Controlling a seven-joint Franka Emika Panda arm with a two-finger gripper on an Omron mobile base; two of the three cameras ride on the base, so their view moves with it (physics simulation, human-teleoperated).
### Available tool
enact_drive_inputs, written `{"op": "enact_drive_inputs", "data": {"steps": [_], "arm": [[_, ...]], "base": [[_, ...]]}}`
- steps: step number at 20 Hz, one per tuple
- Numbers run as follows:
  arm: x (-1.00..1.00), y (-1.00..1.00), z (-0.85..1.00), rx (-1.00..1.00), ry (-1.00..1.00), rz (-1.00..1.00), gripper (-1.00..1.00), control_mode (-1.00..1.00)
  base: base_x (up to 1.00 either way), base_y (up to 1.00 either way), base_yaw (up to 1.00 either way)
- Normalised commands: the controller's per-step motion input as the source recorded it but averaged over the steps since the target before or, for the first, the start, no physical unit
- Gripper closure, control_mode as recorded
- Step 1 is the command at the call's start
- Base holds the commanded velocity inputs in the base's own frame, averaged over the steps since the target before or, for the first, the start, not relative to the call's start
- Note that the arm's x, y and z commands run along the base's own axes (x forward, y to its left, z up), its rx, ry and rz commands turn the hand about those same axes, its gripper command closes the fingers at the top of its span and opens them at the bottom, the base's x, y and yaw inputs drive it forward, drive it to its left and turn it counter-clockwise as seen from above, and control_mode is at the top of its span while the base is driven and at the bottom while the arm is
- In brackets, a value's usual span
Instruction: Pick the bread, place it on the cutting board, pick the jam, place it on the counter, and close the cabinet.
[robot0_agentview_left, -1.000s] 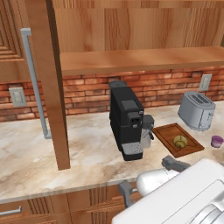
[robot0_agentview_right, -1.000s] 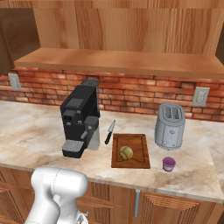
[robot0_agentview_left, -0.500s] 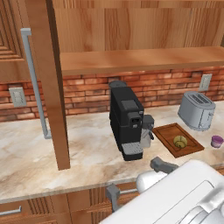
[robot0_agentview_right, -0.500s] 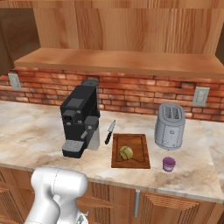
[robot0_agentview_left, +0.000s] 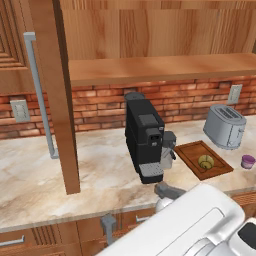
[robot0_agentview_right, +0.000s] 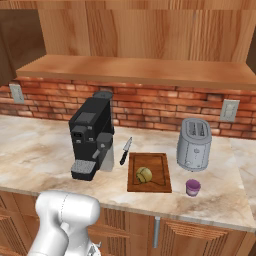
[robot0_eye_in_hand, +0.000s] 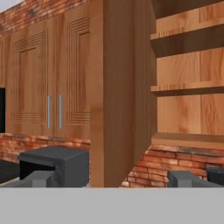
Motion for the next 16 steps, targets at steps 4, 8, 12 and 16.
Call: {"op": "enact_drive_inputs", "data": {"steps": [4,8,12,16], "arm": [[0.0,0.28,-0.04,0.0,0.0,0.0,-1.0,-1.0],[0.0,0.23,-0.05,0.0,0.0,0.0,-1.0,-1.0],[0.01,0.16,-0.05,0.0,0.0,0.0,-1.0,-1.0],[0.15,0.04,-0.01,0.0,0.0,0.0,-1.0,-1.0]], "base": [[0.0,0.0,0.0],[0.0,0.0,0.0],[0.0,0.0,0.0],[0.0,0.0,0.0]]}}
